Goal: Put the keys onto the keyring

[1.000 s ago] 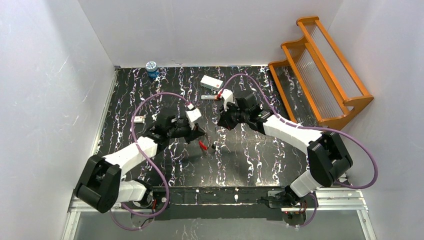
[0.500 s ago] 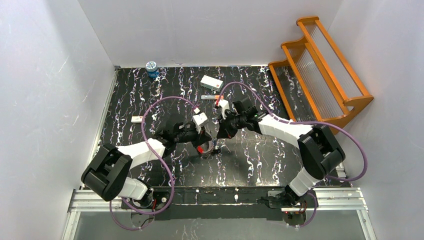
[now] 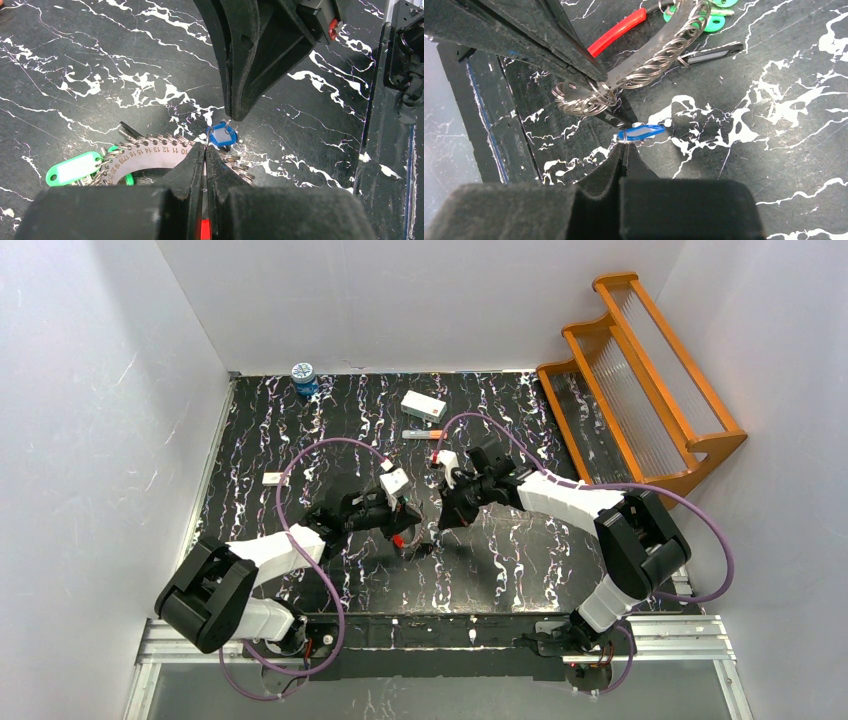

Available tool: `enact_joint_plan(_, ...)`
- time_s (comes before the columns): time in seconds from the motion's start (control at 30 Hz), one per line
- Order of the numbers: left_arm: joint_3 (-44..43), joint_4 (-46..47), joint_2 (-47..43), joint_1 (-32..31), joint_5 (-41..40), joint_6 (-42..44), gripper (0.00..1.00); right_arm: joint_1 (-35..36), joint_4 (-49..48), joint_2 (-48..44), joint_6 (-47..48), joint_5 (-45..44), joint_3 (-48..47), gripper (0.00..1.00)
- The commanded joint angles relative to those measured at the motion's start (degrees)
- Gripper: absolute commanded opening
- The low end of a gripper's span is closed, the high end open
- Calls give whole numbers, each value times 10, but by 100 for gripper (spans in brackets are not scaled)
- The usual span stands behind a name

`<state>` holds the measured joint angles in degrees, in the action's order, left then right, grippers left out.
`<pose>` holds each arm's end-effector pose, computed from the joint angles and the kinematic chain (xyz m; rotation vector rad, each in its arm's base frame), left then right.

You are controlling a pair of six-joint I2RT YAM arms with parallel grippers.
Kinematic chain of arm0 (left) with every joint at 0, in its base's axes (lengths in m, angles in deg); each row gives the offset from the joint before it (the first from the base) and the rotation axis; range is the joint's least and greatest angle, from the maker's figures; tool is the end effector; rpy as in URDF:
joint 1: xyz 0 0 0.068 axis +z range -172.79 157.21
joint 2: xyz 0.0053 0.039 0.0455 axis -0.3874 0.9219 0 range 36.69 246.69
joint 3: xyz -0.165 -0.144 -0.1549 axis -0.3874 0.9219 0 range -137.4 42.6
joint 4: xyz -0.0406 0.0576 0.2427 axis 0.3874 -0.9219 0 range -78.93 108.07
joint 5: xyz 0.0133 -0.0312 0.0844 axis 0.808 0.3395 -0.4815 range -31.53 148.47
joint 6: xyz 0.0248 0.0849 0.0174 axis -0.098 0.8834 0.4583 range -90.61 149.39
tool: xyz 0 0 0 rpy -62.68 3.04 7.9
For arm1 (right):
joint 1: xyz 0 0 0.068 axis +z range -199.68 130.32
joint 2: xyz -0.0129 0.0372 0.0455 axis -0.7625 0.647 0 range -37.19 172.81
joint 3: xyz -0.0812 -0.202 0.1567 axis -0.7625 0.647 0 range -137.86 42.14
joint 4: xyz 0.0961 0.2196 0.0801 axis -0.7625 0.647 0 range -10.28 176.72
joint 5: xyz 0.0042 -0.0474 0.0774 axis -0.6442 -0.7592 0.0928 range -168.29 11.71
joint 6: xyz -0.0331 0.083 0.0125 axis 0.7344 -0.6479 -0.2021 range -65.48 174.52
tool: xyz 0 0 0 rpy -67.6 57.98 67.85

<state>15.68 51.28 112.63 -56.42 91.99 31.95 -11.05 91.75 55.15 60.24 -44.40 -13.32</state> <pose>0.2191 -0.1991 0.1879 0.9758 1.6288 -0.9120 0.2434 0.2522 0.1729 -1.1817 2.1593 0.9744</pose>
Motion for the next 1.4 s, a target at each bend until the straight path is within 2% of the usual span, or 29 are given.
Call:
enact_joint_plan(0.0,6,17,-21,-2,14,5,0,3,-1,-1,15,35,-20,1)
enact_joint_plan(0.6,6,18,-22,-2,30,16,0,18,-4,-1,16,56,-61,1)
enact_joint_plan(1.37,7,18,-24,-2,33,22,0,18,-6,-37,2,0,-76,1)
